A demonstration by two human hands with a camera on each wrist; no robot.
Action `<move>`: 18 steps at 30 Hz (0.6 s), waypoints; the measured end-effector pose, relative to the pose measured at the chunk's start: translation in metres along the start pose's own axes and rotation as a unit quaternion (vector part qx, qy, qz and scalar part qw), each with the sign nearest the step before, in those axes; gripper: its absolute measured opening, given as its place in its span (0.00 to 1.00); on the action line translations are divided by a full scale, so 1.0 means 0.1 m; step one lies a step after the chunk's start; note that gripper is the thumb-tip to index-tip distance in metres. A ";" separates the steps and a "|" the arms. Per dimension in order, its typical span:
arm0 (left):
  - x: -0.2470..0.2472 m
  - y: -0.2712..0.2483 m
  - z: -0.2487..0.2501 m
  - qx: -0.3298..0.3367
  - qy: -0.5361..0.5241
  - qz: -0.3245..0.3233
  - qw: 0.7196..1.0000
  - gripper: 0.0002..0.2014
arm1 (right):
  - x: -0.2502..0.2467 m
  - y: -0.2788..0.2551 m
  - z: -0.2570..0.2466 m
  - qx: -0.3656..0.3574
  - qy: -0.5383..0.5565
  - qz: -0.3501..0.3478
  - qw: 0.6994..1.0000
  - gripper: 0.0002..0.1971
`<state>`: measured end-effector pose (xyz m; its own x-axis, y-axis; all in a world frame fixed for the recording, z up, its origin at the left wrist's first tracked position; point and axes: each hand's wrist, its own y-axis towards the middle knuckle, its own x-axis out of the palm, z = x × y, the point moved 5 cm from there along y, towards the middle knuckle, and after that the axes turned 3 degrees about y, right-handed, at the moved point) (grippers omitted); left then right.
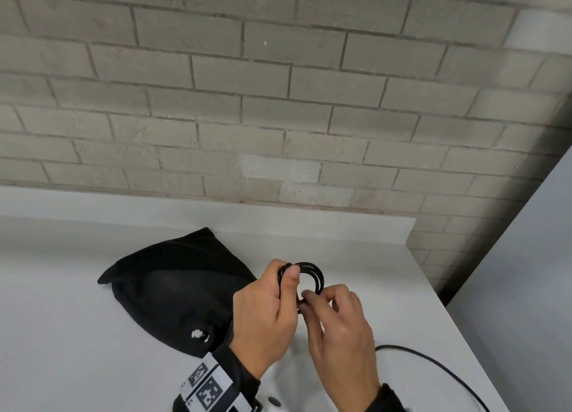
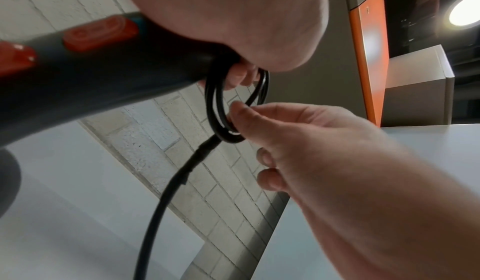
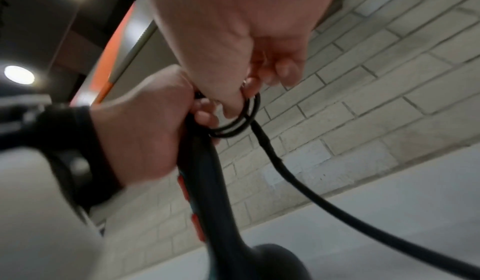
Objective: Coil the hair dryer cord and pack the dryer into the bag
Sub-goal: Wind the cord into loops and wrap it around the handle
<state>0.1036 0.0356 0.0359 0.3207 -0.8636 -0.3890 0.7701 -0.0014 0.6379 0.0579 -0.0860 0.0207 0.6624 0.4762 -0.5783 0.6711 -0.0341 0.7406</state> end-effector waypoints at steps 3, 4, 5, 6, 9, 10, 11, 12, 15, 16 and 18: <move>-0.03 0.02 -0.04 -0.005 0.007 0.011 1.000 0.24 | -0.03 0.01 0.01 0.103 0.134 -0.053 0.984 0.10; -0.03 0.03 -0.06 -0.009 0.007 0.013 1.000 0.24 | -0.05 0.02 0.01 0.142 0.183 -0.064 0.971 0.07; -0.04 0.04 -0.08 -0.012 0.008 0.014 1.000 0.25 | -0.08 0.05 0.01 0.181 0.232 -0.075 0.953 0.06; -0.05 0.04 -0.09 -0.013 0.008 0.015 1.000 0.25 | -0.13 0.09 -0.01 0.217 0.284 -0.084 0.930 0.07; -0.04 0.05 -0.07 -0.006 0.010 0.012 1.000 0.25 | -0.25 0.19 -0.04 0.301 0.438 -0.112 0.840 0.09; -0.04 0.04 -0.05 -0.002 0.008 0.011 1.000 0.24 | -0.27 0.21 -0.05 0.313 0.480 -0.125 0.810 0.11; -0.03 0.03 -0.02 0.003 0.004 0.010 1.000 0.23 | -0.29 0.21 -0.06 0.322 0.515 -0.140 0.782 0.12; -0.02 0.02 -0.01 0.008 -0.001 0.008 1.000 0.22 | -0.31 0.21 -0.08 0.330 0.545 -0.157 0.755 0.13; -0.01 0.01 0.01 0.015 -0.005 0.007 1.000 0.19 | -0.42 0.24 -0.08 0.361 0.595 -0.168 0.698 0.16; -0.01 0.01 0.01 0.019 -0.006 0.007 1.000 0.18 | -0.47 0.25 -0.04 0.375 0.604 -0.156 0.686 0.16; 0.01 0.00 0.03 0.025 -0.014 0.002 1.000 0.18 | -0.52 0.25 0.04 0.406 0.621 -0.133 0.657 0.15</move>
<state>0.1025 0.0333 0.0373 0.3070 -0.8776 -0.3681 0.7401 -0.0231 0.6721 0.0411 -0.1149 0.0680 0.0424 0.8929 0.4483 0.9985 -0.0230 -0.0488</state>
